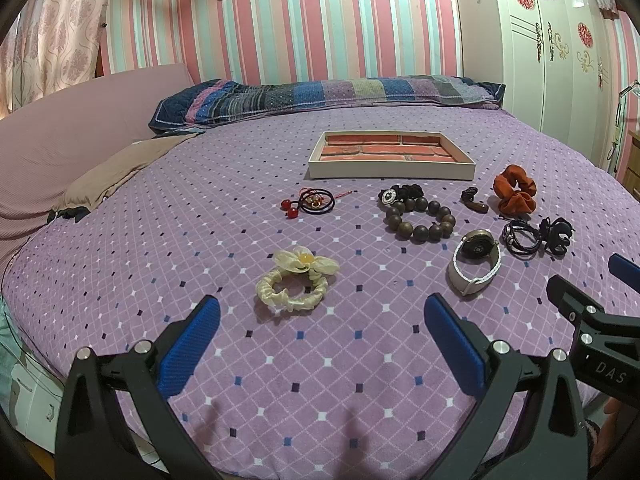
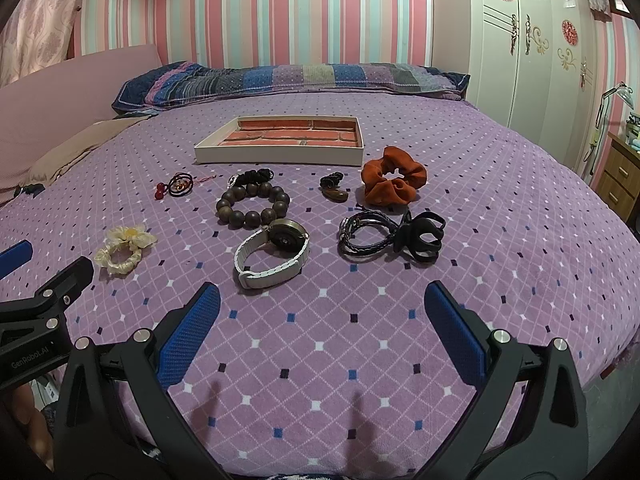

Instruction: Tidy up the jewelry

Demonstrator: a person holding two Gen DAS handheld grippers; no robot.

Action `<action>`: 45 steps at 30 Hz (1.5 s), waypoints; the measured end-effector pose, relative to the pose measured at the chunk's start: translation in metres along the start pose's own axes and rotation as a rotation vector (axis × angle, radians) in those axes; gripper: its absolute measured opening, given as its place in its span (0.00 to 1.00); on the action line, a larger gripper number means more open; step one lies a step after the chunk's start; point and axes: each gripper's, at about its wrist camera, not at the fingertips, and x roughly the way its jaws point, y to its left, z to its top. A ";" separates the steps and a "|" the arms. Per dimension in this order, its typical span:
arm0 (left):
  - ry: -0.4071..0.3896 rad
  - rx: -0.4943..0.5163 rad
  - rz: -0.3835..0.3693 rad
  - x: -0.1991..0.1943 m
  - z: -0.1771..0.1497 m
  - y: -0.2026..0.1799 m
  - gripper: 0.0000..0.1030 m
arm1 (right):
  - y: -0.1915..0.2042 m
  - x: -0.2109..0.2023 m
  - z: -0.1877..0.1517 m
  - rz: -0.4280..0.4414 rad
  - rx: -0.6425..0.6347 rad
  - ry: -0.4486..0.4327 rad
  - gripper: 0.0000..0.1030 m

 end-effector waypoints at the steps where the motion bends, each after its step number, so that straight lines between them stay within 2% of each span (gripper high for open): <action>1: 0.001 0.001 0.001 0.000 0.000 0.000 0.97 | 0.000 0.000 0.000 0.000 0.001 -0.001 0.96; 45: 0.006 -0.004 -0.002 0.003 0.000 -0.001 0.97 | -0.001 0.002 -0.001 0.002 0.004 0.001 0.96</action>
